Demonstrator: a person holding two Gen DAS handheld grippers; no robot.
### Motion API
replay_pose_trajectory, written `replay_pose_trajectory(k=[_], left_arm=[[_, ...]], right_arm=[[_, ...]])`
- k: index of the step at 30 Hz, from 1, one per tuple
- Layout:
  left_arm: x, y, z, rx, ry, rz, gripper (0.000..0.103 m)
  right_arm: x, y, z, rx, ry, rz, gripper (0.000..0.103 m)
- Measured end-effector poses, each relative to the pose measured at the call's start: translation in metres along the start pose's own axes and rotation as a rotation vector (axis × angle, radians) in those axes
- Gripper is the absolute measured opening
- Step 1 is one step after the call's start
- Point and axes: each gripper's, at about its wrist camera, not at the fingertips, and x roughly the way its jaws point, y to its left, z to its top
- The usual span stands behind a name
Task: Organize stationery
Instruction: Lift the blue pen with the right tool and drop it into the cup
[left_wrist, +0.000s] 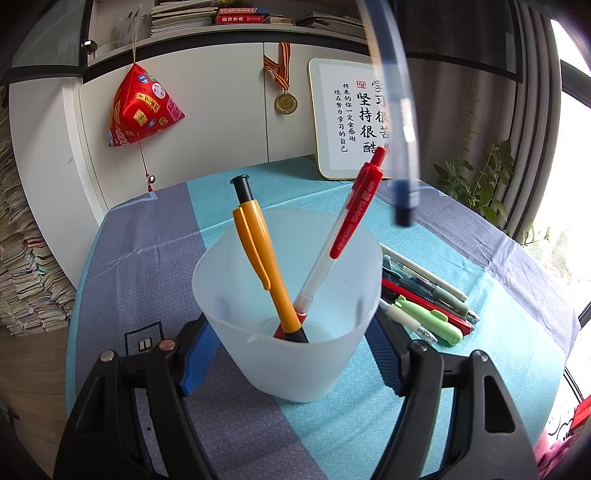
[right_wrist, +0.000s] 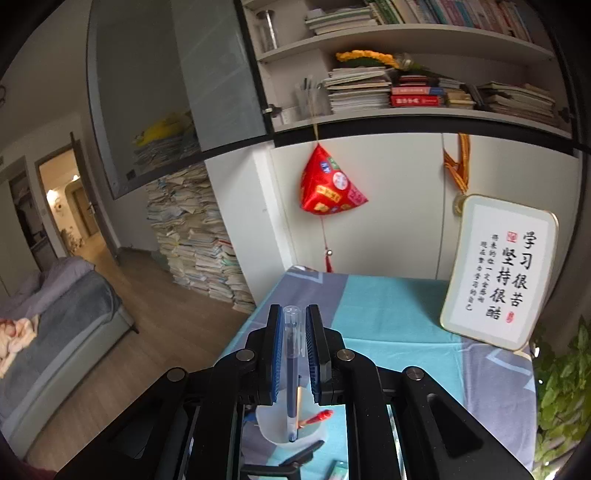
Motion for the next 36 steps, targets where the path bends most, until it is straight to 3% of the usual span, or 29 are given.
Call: replay_pose_trajectory(k=[6, 36], left_arm=[[0.0, 0.001, 0.0, -0.001, 0.0, 0.0, 0.073], [0.0, 0.0, 0.0, -0.001, 0.0, 0.0, 0.073]], right_arm=[[0.015, 0.013, -0.009, -0.051, -0.032, -0.008, 0.013], [0.03, -0.013, -0.077, -0.022, 0.175, -0.044, 0.013]])
